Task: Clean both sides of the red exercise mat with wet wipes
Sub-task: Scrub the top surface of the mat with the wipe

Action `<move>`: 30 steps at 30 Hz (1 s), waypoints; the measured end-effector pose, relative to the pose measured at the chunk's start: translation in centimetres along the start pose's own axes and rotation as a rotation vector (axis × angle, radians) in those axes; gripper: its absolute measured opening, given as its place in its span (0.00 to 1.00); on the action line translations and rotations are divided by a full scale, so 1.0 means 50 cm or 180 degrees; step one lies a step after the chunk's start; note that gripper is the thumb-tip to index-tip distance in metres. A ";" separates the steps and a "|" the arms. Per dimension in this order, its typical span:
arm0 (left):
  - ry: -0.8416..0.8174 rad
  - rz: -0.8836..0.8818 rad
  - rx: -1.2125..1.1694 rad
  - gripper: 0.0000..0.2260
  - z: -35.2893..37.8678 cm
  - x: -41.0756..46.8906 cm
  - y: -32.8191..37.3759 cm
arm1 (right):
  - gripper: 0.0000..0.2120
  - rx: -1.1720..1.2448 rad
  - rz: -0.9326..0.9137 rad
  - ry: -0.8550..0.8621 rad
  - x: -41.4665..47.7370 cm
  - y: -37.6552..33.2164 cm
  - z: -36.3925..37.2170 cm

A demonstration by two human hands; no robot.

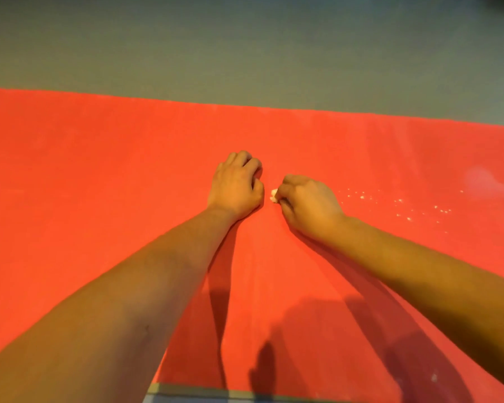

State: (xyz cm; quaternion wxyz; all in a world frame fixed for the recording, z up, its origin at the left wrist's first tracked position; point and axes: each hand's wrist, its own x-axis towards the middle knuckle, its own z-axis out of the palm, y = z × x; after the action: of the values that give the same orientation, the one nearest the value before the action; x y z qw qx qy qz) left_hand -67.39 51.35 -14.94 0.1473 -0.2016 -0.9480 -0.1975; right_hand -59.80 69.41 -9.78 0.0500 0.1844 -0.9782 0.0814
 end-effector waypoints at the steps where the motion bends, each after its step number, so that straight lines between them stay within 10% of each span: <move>1: -0.0001 -0.0009 0.0012 0.12 0.002 0.000 0.000 | 0.08 0.0073 -0.0153 -0.0024 -0.040 -0.012 -0.003; 6: -0.0004 0.0006 0.0105 0.14 0.005 0.004 -0.002 | 0.07 0.0279 -0.0541 -0.0183 -0.128 -0.038 -0.019; 15: -0.0339 -0.0003 0.0364 0.17 -0.006 0.008 0.009 | 0.11 -0.0271 0.0537 -0.0147 0.058 0.022 -0.006; 30: -0.1754 0.0005 0.1100 0.23 -0.111 -0.086 0.117 | 0.10 0.0294 -0.0394 -0.0637 -0.329 -0.132 -0.044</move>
State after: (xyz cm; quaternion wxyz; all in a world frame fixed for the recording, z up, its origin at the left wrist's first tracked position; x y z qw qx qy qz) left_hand -59.96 52.47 -9.74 -0.0827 -0.2203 -0.9715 0.0285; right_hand -41.94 69.53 -8.78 -0.0516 0.2537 -0.9602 0.1043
